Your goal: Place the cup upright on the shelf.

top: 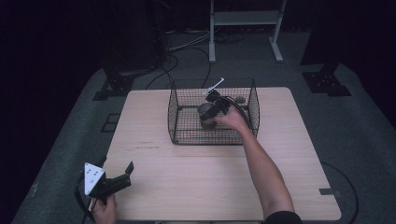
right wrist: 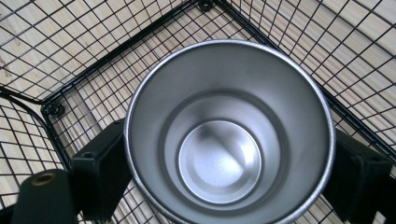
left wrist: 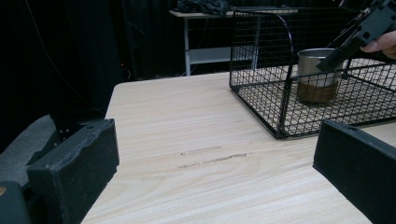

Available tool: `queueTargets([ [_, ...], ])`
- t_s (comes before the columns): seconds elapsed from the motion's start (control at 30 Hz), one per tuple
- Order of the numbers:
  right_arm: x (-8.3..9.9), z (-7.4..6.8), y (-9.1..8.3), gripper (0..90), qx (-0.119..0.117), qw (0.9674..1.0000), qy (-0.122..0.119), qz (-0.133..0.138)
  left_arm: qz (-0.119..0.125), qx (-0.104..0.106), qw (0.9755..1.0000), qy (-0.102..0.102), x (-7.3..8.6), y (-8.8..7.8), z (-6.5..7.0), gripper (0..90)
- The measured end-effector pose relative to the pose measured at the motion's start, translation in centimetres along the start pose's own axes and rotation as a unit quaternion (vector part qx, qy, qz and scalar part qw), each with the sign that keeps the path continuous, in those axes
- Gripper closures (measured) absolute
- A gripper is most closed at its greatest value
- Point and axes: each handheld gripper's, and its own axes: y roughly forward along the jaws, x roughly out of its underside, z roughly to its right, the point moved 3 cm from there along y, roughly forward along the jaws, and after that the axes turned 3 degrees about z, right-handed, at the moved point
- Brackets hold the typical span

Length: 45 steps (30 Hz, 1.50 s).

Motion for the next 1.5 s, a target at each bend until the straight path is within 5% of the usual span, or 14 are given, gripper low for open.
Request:
queueTargets([
  [1.0,-0.4,-0.2,-0.7,8.5,0.01,0.9998,-0.005,0.017,0.001,-0.001,1.0,0.0,-0.1,0.1,0.0,0.0],
  [1.5,-1.0,0.0,-2.0,2.3,0.01,0.9987,0.007,0.05,-0.001,-0.003,1.0,-0.003,0.0,0.1,-0.1,0.0],
])
